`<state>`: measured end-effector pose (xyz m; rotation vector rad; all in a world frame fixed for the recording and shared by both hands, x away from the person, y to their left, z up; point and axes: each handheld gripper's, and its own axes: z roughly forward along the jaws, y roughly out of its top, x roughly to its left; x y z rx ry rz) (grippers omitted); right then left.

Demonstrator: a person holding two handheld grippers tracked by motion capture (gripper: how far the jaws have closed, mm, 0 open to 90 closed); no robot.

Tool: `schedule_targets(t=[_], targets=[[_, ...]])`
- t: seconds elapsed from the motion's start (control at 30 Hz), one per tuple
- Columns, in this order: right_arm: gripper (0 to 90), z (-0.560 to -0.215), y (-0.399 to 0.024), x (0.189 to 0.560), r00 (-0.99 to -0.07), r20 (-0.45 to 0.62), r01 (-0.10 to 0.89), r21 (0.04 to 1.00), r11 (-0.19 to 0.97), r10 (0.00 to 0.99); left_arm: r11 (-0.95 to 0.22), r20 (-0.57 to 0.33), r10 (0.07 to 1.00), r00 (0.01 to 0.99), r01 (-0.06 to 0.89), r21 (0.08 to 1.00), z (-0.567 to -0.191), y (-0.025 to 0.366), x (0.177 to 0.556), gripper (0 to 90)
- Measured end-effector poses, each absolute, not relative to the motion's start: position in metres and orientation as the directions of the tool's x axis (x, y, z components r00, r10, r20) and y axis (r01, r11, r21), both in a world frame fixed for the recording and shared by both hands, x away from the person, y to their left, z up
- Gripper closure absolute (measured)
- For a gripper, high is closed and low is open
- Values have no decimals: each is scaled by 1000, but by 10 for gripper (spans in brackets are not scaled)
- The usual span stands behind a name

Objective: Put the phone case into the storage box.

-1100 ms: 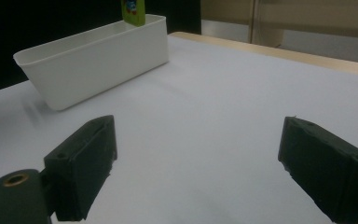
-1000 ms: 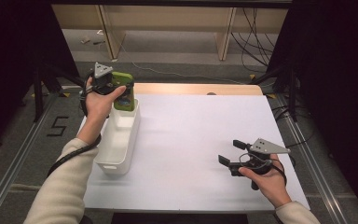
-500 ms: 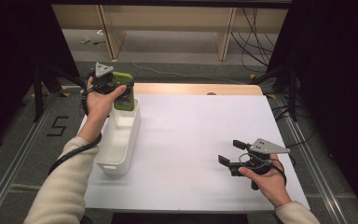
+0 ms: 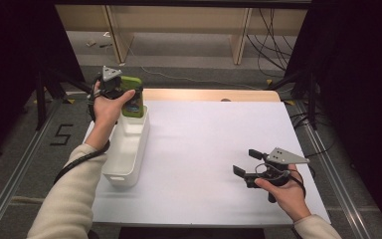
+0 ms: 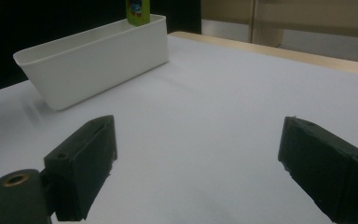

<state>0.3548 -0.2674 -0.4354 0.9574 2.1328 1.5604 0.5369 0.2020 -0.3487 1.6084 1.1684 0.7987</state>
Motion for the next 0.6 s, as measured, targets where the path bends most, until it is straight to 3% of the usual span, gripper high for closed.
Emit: schedule_targets(t=[0.6], targets=[[126, -435, -267, 355, -720, 121, 321, 931, 174, 683, -81, -32, 946, 322, 330, 940, -352, 204, 543, 172]])
